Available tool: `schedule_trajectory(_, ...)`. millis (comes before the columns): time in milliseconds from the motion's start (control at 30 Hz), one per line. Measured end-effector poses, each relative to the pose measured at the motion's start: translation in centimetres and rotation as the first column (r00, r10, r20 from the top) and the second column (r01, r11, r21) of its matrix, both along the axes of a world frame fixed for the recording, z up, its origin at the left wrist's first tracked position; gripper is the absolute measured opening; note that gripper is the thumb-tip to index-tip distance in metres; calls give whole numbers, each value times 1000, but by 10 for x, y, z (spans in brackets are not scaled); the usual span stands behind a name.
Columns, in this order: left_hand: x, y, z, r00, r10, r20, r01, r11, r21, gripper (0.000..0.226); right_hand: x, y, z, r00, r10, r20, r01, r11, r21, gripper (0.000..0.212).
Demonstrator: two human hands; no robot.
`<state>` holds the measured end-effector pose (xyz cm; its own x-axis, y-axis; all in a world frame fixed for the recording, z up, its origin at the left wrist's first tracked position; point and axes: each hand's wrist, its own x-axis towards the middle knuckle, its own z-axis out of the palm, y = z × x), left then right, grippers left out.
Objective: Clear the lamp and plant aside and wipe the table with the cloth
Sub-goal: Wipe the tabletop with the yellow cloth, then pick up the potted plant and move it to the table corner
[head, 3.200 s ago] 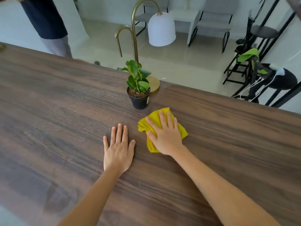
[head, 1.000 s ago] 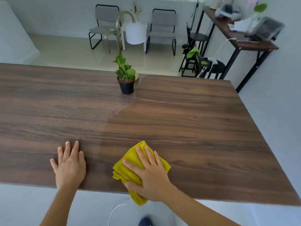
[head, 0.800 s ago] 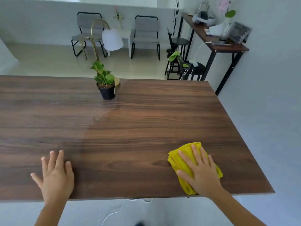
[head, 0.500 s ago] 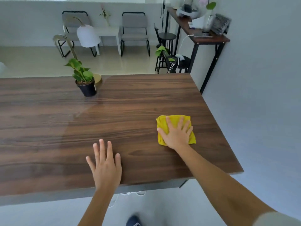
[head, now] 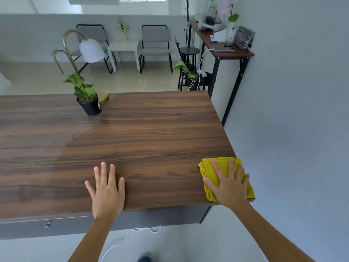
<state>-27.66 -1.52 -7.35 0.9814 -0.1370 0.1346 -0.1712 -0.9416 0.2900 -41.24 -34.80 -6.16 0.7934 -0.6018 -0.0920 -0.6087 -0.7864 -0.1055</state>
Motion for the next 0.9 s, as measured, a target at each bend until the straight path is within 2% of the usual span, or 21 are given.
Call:
schedule_trajectory(100,-1,-3,1,999,-2,-54,5,999,54,59,4,0,9,998,13,-60,-13,1000,-9,84)
schedule_trajectory(167,-1,-4,4,998,-8,-64,13,997,70,66,14,2,23,997,18,-77,-17,1000,8,81)
schedule_trajectory(300,12,-2,20,999,-50,-6,50,997,61,67,60,32,56,987,151,61,-153,988,33,73)
schedule_trajectory(433,68,4,51,998,-52,26,54,997,-61,61,141,79,74,926,298,234,-340,926,165,63)
schedule_trajectory(600,180,32,73,1000,-23,1,22,968,-251,55,271,146,75,853,389,348,-494,815,302,53)
schedule_trajectory(667,229,46,74,999,-3,-51,-15,936,-353,57,322,172,77,839,390,379,-528,752,395,52)
schedule_trajectory(767,288,58,75,985,31,-170,-122,822,-555,58,387,206,78,830,374,414,-551,666,503,49)
schedule_trajectory(900,347,64,72,947,44,-320,-265,672,-691,57,457,242,78,895,175,411,-432,576,694,49)
